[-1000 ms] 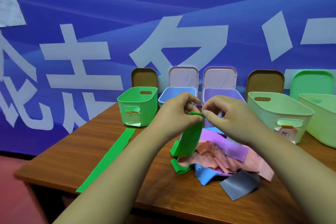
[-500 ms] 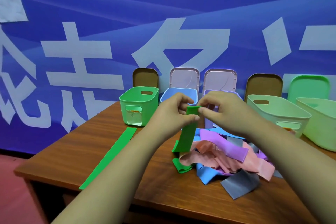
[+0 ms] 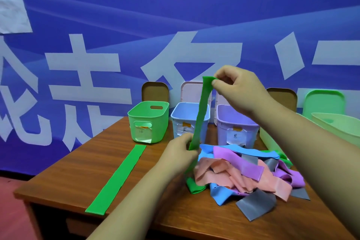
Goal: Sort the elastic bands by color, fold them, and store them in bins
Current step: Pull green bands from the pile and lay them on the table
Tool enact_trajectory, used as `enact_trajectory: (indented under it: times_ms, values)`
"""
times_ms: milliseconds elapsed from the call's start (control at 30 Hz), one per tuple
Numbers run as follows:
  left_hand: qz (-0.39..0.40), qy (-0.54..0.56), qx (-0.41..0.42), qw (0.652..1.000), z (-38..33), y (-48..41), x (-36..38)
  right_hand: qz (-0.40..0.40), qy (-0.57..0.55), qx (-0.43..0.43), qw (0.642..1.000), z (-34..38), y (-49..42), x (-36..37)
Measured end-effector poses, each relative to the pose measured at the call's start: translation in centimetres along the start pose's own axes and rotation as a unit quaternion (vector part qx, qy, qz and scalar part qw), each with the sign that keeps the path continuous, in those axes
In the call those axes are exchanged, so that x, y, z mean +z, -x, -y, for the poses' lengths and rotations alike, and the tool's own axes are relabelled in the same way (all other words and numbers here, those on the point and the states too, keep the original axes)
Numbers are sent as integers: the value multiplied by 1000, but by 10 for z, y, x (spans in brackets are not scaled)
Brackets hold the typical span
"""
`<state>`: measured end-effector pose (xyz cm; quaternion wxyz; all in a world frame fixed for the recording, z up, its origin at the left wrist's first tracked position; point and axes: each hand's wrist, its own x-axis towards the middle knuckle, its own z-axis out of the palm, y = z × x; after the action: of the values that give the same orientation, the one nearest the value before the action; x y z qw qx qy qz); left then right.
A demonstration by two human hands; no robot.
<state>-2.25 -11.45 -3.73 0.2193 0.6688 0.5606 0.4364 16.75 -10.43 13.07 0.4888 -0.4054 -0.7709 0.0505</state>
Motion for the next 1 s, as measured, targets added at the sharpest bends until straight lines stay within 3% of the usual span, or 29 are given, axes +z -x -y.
enact_trajectory:
  times_ms: [133, 667, 1000]
  values:
    - [0, 2, -7, 1000, 5, 9, -3, -20, -41, 29, 999, 9, -12, -4]
    - [57, 231, -58, 970, 22, 81, -39, -19, -29, 168, 985, -19, -26, 42]
    - [-64, 220, -104, 968, 35, 143, -88, 52, -49, 217, 973, -44, -10, 142]
